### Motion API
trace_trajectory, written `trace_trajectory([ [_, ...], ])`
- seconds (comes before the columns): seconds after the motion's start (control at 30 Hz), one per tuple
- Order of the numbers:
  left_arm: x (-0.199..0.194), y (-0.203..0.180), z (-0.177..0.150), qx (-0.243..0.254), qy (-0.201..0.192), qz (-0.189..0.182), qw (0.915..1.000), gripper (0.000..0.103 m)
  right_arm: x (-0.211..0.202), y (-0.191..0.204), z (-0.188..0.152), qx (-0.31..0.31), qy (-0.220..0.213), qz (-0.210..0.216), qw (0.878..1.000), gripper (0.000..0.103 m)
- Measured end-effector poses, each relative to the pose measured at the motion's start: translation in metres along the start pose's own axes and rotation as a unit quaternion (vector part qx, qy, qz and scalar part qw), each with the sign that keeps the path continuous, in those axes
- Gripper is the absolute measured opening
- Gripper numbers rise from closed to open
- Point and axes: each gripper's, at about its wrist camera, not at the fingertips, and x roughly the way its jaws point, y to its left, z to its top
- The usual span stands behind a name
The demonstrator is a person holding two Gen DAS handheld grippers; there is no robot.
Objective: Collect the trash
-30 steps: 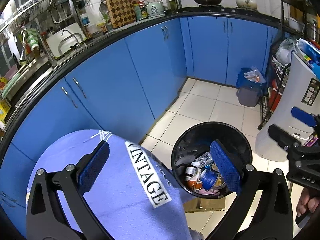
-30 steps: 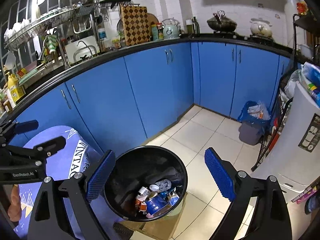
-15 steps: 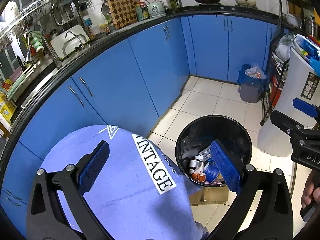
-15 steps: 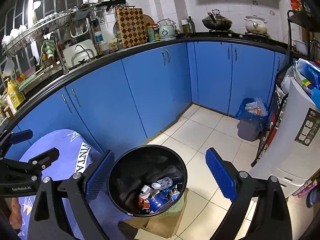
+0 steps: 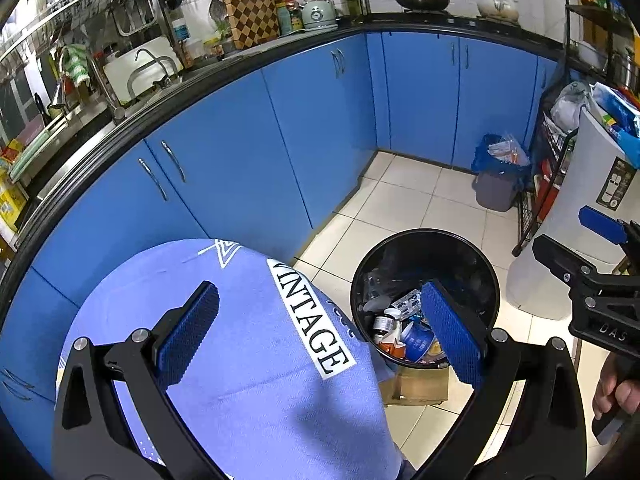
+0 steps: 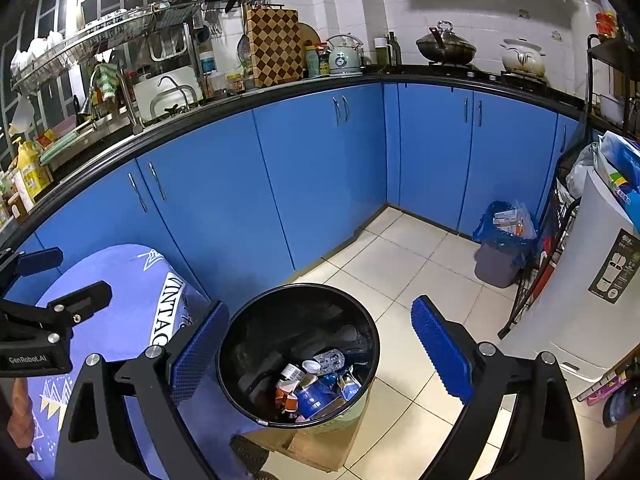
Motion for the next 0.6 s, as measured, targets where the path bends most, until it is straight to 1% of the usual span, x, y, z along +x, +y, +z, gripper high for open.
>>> trace_trajectory([
  [0.6, -0.001, 0.013, -0.005, -0.01, 0.003, -0.007, 0.9999, 0.099, -0.003, 0.006, 0.003, -0.008, 0.001, 0.004, 1.0, 0.09],
])
